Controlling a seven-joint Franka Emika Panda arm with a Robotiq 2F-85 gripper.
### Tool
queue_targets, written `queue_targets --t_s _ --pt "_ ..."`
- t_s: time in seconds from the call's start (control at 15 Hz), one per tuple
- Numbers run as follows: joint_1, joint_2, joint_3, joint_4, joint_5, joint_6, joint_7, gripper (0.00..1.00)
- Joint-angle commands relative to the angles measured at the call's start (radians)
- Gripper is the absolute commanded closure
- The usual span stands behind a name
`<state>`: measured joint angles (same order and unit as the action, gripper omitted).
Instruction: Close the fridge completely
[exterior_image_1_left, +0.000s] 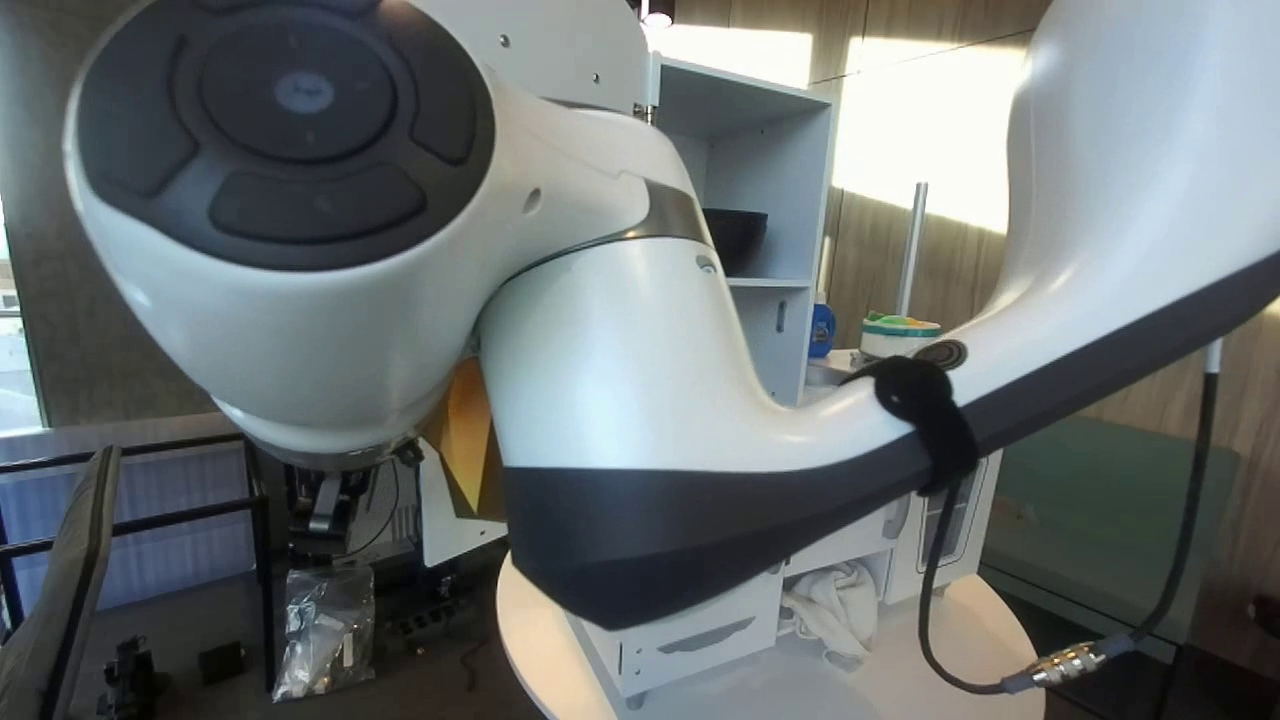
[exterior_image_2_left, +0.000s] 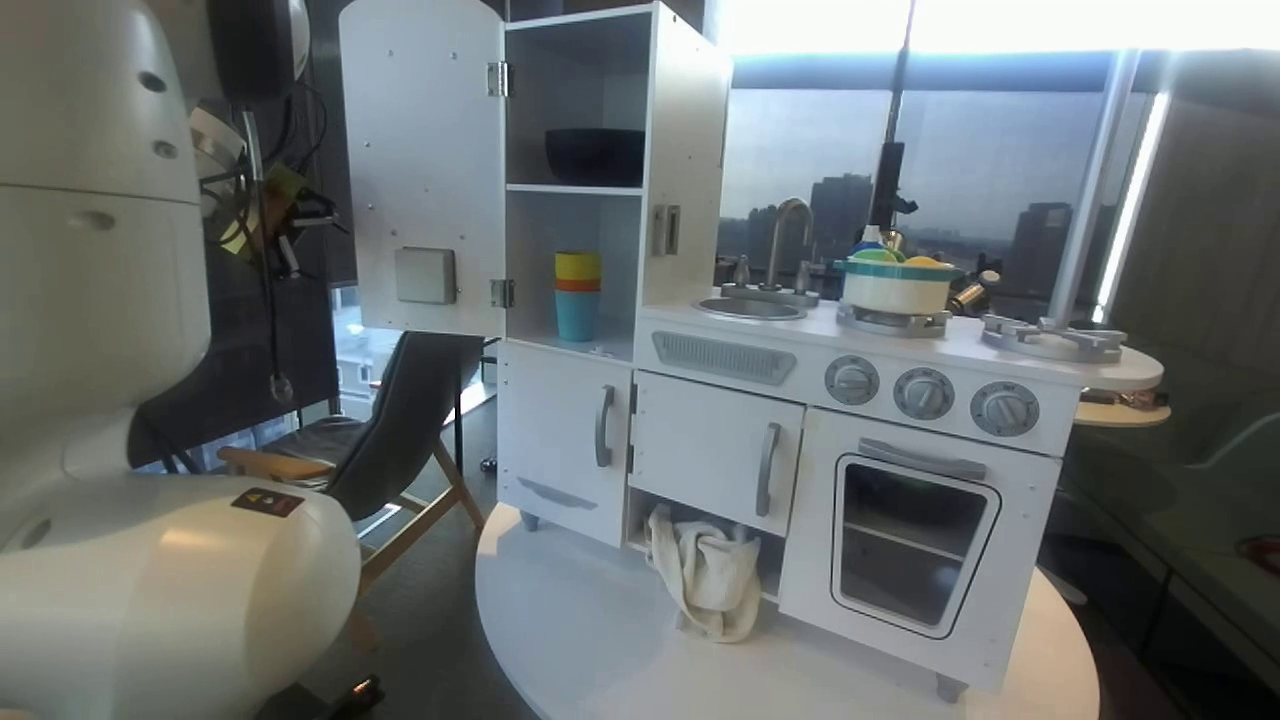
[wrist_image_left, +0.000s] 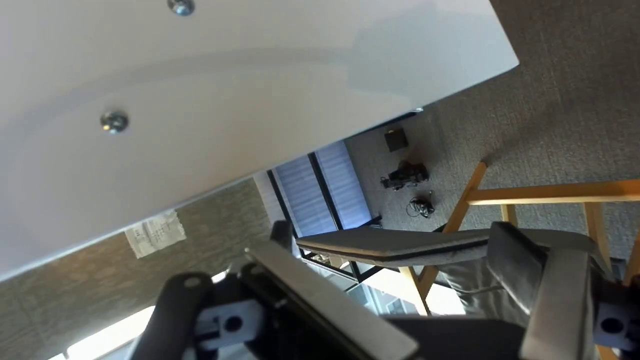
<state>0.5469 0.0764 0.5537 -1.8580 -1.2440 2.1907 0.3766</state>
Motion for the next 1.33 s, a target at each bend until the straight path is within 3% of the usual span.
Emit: queue_targets --t_s 0.0,0.33,0.93,1.27 --pt "0.032 0.045 -0.010 0.083 -0.144 -0.102 0.048 0.00" --pt "0.063 0.061 -0.006 0.115 -0.223 -0.282 0.090 0.00" --pt "0.178 0.013 0.014 0.032 -0.124 -0.695 0.202 0.00" --pt "0.192 -0.043 0.003 0.002 -0.042 -0.779 0.269 0.00"
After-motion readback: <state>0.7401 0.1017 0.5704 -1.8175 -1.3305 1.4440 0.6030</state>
